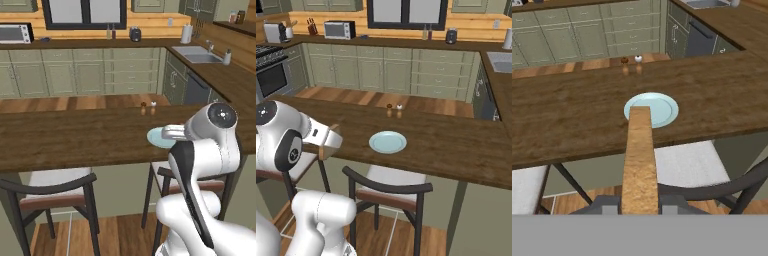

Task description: Start the toaster. Once the lever pops up, take the bread to the plate on the dining counter.

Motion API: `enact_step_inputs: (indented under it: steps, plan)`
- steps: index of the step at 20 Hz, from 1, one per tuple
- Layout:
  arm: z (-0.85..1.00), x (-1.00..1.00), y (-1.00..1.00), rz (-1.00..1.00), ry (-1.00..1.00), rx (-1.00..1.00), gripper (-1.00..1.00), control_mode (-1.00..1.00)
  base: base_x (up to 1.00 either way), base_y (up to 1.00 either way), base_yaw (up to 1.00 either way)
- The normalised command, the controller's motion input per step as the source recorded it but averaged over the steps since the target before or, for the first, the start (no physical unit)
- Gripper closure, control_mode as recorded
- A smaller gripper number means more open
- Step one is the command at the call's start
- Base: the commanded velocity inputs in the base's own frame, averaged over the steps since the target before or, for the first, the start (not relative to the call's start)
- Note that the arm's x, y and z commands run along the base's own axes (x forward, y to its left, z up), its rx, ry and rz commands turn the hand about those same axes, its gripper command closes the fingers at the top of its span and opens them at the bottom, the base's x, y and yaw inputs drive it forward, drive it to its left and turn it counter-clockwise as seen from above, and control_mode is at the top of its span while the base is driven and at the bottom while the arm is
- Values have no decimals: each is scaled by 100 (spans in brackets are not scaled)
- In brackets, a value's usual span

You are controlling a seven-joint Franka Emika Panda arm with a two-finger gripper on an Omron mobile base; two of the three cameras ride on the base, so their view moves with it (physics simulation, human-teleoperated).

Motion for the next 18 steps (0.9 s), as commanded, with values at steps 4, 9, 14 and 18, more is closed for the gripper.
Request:
enact_step_inputs:
  steps: [4,9,14,18]
  plan:
    - [0,0,0,0,0,0,100,100,75,-36,-12]
    - [0,0,0,0,0,0,100,100,36,1,-2]
    - [0,0,0,0,0,0,100,100,0,0,0]
    - [0,12,0,0,0,0,100,-100,4,0,0]
